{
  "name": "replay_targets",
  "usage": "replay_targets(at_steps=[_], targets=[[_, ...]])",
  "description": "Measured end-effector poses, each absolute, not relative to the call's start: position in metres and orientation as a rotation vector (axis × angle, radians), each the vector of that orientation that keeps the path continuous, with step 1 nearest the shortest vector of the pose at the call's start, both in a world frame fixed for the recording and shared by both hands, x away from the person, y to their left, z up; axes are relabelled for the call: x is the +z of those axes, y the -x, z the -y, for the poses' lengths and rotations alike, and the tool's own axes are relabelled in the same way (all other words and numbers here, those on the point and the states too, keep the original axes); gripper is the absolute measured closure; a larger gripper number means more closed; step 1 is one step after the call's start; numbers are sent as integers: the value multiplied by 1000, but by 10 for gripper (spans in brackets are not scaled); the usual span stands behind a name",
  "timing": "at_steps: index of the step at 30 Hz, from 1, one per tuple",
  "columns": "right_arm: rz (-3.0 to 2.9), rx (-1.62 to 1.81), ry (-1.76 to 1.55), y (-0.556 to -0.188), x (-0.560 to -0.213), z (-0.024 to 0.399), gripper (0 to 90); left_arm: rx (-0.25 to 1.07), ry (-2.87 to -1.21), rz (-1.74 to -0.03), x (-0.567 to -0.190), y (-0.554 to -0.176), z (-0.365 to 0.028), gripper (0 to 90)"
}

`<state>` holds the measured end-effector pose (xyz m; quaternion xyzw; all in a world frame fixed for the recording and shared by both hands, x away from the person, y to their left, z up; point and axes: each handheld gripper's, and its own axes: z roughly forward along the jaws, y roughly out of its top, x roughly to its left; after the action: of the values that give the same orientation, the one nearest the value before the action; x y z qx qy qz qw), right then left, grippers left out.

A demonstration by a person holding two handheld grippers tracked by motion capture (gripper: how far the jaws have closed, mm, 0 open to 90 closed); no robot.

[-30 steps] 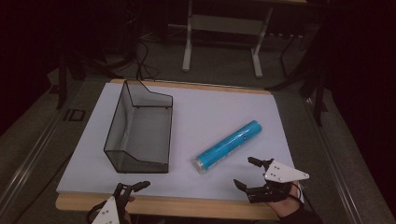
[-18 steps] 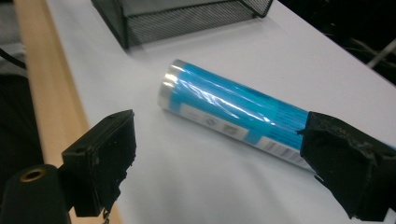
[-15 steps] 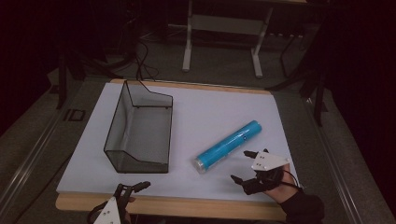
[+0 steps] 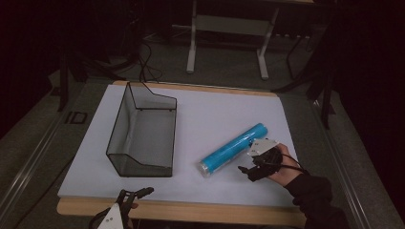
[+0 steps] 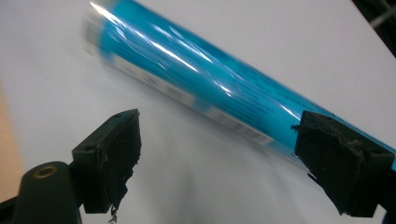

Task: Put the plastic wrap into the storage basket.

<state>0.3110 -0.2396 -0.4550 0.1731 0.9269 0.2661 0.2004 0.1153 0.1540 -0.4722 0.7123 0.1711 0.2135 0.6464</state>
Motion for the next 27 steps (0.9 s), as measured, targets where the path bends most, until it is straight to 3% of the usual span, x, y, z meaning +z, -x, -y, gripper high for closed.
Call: replay_targets(at_steps=[16, 27], targets=[[-2596, 188, -285, -354, -475, 209, 117, 517, -1619, -421, -472, -114, -157, 22], [-2655, -10, -42, -378, -484, 184, 117, 515, -1636, -429, -474, -116, -157, 22]])
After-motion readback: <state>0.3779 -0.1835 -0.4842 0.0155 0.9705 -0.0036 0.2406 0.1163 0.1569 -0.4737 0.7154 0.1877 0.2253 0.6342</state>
